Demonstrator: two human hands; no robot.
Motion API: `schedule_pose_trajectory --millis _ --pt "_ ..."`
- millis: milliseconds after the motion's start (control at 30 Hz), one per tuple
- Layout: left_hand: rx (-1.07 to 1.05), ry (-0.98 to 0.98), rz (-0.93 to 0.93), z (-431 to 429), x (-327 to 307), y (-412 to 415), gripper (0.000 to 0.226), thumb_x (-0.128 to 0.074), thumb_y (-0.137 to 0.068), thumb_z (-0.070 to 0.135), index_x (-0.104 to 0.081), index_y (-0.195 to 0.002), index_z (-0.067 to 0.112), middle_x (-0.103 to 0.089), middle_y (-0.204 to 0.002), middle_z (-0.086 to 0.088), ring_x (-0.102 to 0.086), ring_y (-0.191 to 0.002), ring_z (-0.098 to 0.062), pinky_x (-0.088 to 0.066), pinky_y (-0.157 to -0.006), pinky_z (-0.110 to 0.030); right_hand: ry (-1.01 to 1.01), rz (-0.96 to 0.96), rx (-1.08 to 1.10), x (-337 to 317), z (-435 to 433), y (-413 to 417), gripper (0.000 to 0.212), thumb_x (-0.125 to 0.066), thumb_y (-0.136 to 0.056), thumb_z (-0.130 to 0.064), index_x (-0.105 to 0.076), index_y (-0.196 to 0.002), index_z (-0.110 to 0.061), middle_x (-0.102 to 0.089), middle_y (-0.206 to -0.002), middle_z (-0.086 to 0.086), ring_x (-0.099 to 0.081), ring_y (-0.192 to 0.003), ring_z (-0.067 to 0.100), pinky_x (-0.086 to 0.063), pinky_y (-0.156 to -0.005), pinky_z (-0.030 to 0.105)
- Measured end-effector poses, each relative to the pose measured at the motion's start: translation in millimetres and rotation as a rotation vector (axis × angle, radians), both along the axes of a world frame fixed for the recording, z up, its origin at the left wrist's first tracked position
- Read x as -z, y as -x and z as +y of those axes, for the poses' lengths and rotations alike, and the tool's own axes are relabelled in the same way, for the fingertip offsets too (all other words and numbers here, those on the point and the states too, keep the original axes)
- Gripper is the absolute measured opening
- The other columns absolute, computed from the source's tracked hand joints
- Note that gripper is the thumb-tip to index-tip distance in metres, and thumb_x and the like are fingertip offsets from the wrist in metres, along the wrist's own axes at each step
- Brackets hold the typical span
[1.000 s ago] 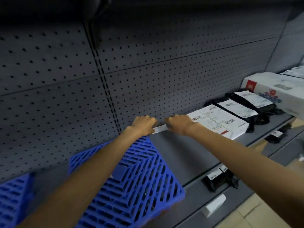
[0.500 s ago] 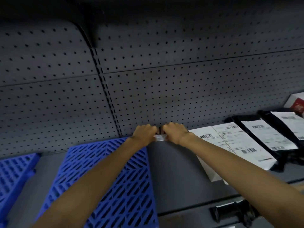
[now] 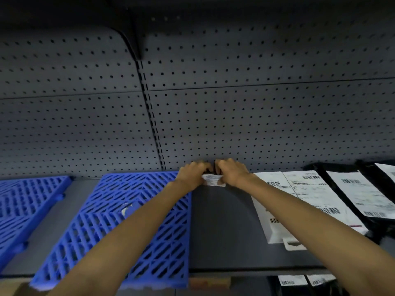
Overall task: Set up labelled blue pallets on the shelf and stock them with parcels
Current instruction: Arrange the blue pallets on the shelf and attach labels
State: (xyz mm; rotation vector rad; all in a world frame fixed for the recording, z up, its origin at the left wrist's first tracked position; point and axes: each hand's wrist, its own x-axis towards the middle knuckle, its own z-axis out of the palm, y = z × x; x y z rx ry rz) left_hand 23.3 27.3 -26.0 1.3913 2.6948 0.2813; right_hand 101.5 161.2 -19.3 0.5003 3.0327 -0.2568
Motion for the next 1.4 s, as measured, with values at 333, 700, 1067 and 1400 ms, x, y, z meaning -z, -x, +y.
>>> schedule_pose_trajectory --millis 333,700,1067,1400 --pt "-0.097 -0.016 0.114 6.9 -6.7 -4.9 0.014 -0.062 -0.091 0.024 -0.058 -0.104 0.023 -0.064 -0.111 -0.005 -0.06 -0.106 -0.029 -0.043 -0.085 -0.039 0.099 0.086 -0.006 -9.8 14.2 -5.0 0.018 -0.073 -0.08 -0.011 -0.058 -0.084 -0.02 -0.067 -0.095 0.006 -0.064 -0.093 0.027 -0.048 -0.075 0.035" --pt "-0.101 -0.116 0.144 1.4 -15.6 -2.0 0.004 -0.054 -0.093 0.02 -0.054 -0.096 0.022 -0.063 -0.105 -0.003 -0.059 -0.098 -0.03 -0.037 -0.075 -0.035 0.073 0.146 -0.04 -22.6 19.5 -4.4 0.011 -0.072 -0.084 -0.02 -0.062 -0.088 -0.021 -0.067 -0.093 -0.001 -0.063 -0.09 0.022 -0.042 -0.069 0.032" --pt "-0.169 -0.146 0.224 -99.8 -26.0 11.6 0.024 -0.054 -0.096 0.027 -0.043 -0.118 0.025 -0.066 -0.108 -0.006 -0.061 -0.097 -0.033 -0.045 -0.072 -0.042 0.064 0.184 -0.234 -51.0 -65.1 23.5 0.023 -0.071 -0.085 -0.018 -0.049 -0.091 -0.022 -0.066 -0.086 -0.001 -0.061 -0.082 0.022 -0.049 -0.073 0.038" --pt "-0.401 -0.153 0.223 -325.4 -35.1 13.8 0.019 -0.054 -0.096 0.03 -0.045 -0.111 0.023 -0.066 -0.108 -0.002 -0.06 -0.097 -0.033 -0.042 -0.066 -0.041 0.103 0.19 -0.462 -57.9 -271.5 65.6 0.024 -0.071 -0.086 -0.017 -0.049 -0.082 -0.026 -0.061 -0.075 -0.01 -0.061 -0.08 0.02 -0.042 -0.065 0.032"
